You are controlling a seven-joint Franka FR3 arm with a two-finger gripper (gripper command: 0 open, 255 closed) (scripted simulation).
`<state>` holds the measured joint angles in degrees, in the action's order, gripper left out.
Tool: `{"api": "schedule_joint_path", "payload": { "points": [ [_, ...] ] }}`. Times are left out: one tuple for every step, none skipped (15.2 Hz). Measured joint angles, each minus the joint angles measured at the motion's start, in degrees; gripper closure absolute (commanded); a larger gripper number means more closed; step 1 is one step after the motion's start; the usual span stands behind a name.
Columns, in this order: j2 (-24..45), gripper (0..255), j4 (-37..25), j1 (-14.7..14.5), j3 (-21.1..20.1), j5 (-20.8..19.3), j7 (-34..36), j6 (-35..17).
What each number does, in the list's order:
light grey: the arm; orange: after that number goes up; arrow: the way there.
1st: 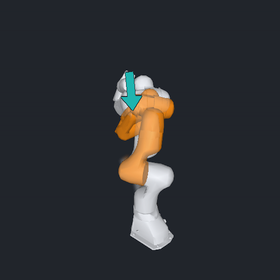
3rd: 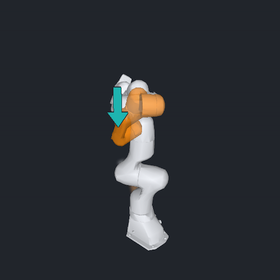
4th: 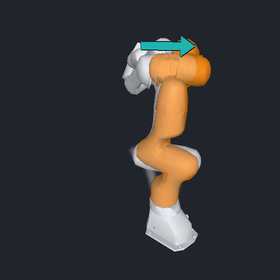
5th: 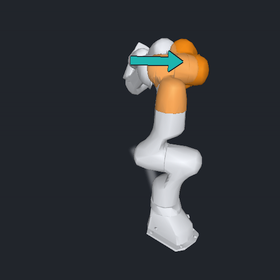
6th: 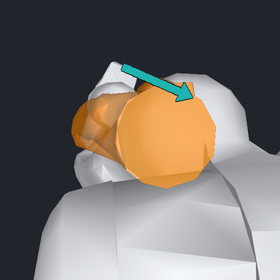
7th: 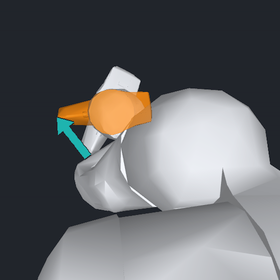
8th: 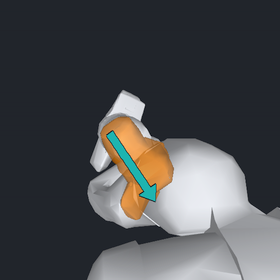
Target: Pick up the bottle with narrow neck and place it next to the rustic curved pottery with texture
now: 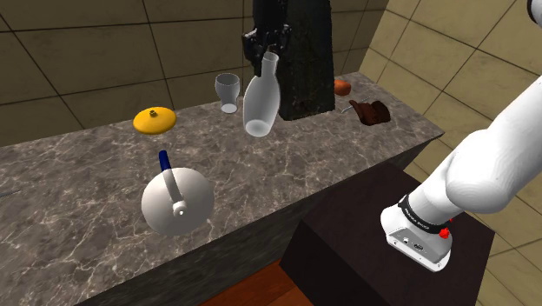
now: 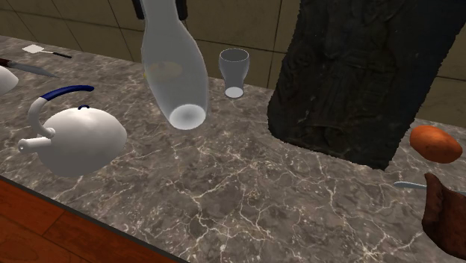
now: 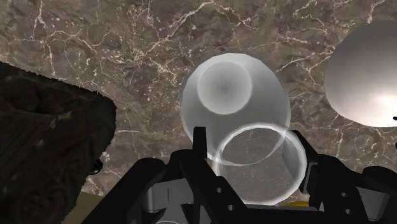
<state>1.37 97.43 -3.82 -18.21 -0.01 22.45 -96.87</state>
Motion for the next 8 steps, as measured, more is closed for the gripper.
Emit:
{"api": "schedule_joint_path", "payload": {
  "points": [
    [0.2,255,-1.1,0.0,0.0,-0.1,0.0,0.9],
    [0.2,255,-2.0,0.1,0.1,-0.1,-0.1,1.7],
    [0.2,255,-2.7,0.0,0.0,-0.1,0.0,2.5],
    [0.3,255,-3.6,0.1,0.1,-0.1,-0.1,3.3],
    [0.5,255,-4.5,0.0,0.0,-0.2,0.1,4.0],
    [0.7,255,-5.5,-0.1,0.0,-0.2,0.1,4.8],
    [0.8,255,-6.5,0.0,0.0,-0.3,0.0,5.7],
    [1.0,255,-7.2,0.0,0.0,-0.3,0.0,6.3]
  ]
}}
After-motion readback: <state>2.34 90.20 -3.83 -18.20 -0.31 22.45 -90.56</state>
